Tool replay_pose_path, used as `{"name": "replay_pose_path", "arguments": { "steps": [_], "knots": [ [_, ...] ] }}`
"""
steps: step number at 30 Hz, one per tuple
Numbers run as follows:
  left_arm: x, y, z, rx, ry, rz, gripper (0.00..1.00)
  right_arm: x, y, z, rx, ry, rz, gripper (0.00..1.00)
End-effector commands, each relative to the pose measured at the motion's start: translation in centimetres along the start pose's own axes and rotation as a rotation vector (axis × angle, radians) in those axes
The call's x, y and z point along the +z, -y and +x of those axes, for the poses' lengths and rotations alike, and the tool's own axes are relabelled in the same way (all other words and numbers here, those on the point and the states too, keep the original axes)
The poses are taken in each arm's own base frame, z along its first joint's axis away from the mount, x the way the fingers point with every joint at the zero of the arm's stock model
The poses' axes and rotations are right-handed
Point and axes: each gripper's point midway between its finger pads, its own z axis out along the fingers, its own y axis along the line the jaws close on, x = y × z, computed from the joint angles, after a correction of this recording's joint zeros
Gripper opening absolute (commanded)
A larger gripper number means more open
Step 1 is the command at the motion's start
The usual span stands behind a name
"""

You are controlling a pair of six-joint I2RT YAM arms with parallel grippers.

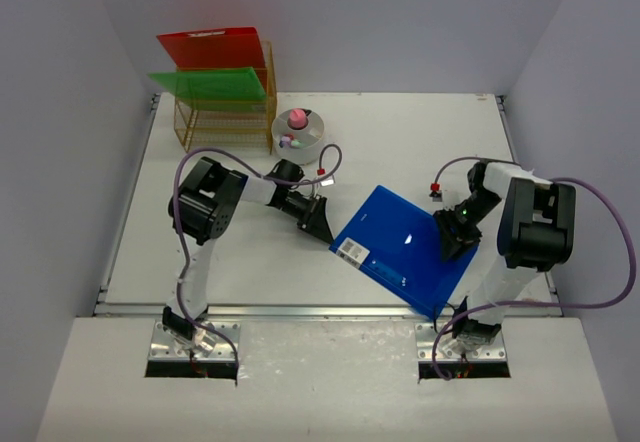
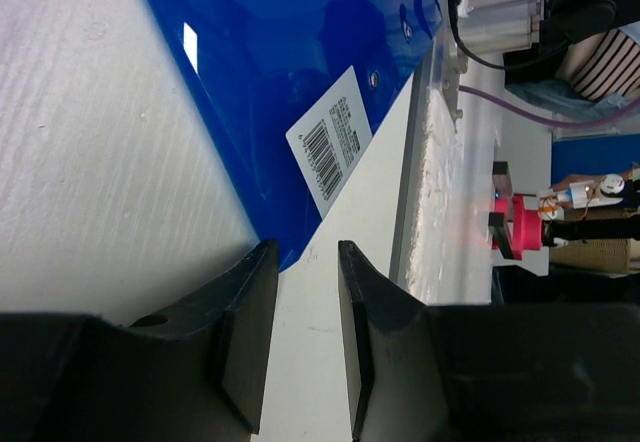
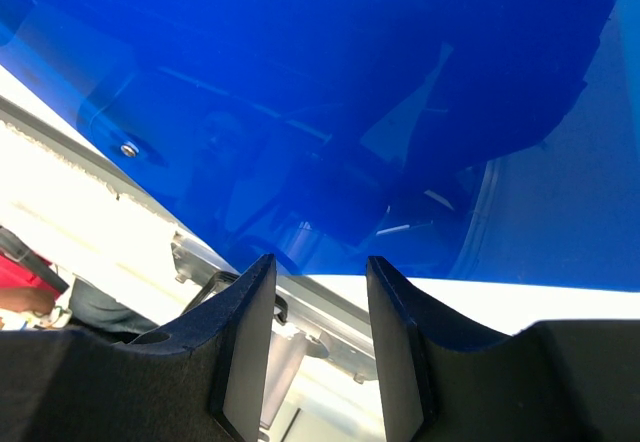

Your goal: Organize the desk

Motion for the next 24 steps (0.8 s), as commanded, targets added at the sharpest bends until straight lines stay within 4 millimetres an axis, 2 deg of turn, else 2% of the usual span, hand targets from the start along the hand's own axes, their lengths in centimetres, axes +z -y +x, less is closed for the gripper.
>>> {"name": "replay_pose_path", "arguments": {
  "steps": [1, 16, 20, 24],
  "knots": [
    [0.8, 1.4, 0.0, 0.055, -0.026, 0.083, 0.27, -0.5, 0.2, -0.8, -0.004, 0.02, 0.003, 0.42],
    [1.3, 3.2, -0.3, 0.029, -0.048, 0.219, 0.26, 0.0, 0.0, -0.5, -0.006, 0.013, -0.011, 0.41],
    [1.6, 2.9, -0.7, 0.014, -0.057, 0.225, 0.28, 0.1, -0.1, -0.5, -0.009, 0.015, -0.02, 0.4],
    [2.2, 1.8, -0.7, -0.032, -0.067, 0.204, 0.29, 0.2, -0.3, -0.6, -0.008, 0.012, -0.03, 0.38]
  ]
}}
